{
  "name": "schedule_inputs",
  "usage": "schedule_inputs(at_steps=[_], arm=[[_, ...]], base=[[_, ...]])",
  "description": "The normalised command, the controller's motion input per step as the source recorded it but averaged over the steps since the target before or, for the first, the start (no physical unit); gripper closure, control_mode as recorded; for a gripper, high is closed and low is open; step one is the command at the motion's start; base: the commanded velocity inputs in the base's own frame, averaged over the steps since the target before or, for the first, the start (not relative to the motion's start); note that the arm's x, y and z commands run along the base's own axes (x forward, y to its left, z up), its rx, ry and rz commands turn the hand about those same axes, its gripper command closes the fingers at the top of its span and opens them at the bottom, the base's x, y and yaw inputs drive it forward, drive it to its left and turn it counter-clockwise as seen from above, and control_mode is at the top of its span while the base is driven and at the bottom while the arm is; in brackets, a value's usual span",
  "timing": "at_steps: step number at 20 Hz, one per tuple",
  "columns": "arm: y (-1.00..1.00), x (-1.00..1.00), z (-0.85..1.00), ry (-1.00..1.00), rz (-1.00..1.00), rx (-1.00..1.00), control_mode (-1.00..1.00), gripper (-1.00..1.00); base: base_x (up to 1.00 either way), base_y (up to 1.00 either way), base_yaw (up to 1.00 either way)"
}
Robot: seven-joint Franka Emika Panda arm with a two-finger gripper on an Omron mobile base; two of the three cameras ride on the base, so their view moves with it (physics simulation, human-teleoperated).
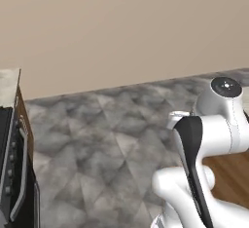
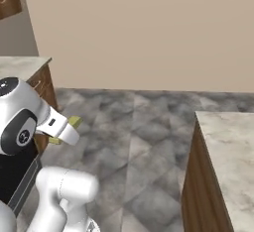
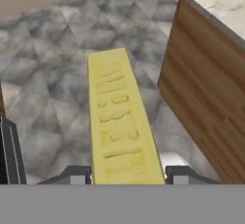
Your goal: Retrieve the butter from the fridge and place it on a plate on the dining table. Then retrieve the butter knife by the fridge and place it near the plate.
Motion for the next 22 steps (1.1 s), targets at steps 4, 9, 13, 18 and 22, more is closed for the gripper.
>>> schedule_inputs(at_steps=[4, 9, 13, 18, 22], arm=[[0.0, 0.0, 0.0, 0.0, 0.0, 0.0, 1.0, 1.0], [0.0, 0.0, 0.0, 0.0, 0.0, 0.0, 1.0, 1.0], [0.0, 0.0, 0.0, 0.0, 0.0, 0.0, 1.0, 1.0], [0.0, 0.0, 0.0, 0.0, 0.0, 0.0, 1.0, 1.0], [0.0, 0.0, 0.0, 0.0, 0.0, 0.0, 1.0, 1.0]], base=[[1.0, 0.11, -0.07], [1.0, 0.1, -0.14], [1.0, 0.04, -0.17], [1.0, 0.31, -0.48], [1.0, 0.39, -0.58]])
